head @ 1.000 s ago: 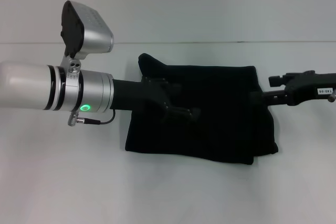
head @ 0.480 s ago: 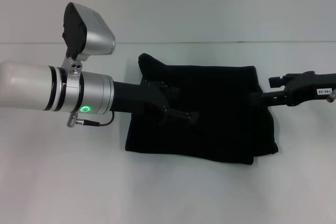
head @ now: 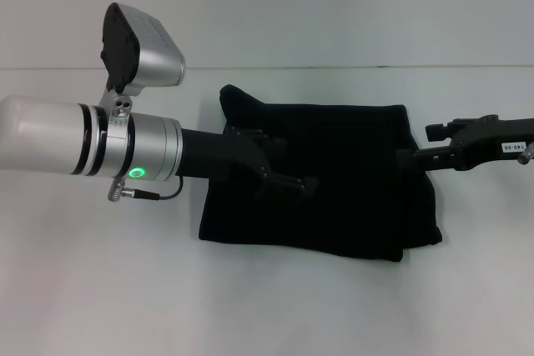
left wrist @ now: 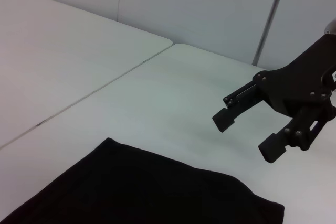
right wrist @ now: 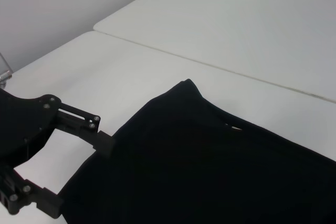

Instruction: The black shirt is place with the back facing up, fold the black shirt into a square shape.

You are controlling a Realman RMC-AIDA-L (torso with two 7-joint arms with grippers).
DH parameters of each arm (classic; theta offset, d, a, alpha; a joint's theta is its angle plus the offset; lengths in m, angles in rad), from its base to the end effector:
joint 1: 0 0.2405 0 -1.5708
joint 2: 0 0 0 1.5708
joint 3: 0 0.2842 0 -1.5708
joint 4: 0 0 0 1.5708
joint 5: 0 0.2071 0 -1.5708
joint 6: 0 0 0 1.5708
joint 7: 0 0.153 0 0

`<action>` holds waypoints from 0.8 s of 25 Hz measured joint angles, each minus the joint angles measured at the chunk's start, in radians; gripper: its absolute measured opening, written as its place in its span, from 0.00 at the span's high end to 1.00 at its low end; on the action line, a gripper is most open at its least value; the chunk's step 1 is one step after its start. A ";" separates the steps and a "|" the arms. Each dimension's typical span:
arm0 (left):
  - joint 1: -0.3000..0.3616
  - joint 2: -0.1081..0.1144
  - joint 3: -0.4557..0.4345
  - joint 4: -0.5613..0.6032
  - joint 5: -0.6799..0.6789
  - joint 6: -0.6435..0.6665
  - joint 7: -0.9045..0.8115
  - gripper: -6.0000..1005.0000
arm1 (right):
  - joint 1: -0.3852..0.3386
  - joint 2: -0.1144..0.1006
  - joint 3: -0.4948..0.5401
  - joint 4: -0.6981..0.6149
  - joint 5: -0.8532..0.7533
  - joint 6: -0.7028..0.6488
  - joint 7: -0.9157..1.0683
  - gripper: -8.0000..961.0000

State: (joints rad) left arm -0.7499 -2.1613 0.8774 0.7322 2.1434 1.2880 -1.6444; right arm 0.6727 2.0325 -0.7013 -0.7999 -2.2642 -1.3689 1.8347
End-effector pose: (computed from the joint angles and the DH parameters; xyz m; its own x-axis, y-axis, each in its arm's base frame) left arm -0.1971 0.4047 -0.0725 0.8841 0.3470 0.3131 0.4155 -0.8903 -0.1865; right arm 0.2683 0.4119 0.0139 0.7676 -0.5491 -0.3306 -0.6364 -0.7141 -0.2916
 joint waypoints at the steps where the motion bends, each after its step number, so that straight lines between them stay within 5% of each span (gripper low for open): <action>1: 0.000 0.000 0.000 0.000 0.000 0.000 0.000 0.11 | 0.000 0.000 0.000 0.000 0.000 0.000 0.000 0.04; 20: 0.000 0.000 0.000 -0.002 0.000 0.000 0.000 0.11 | 0.001 -0.002 0.000 0.002 0.000 -0.003 0.000 0.04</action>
State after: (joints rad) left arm -0.7501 -2.1613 0.8774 0.7301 2.1434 1.2880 -1.6444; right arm 0.6735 2.0309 -0.7009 -0.7979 -2.2641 -1.3715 1.8346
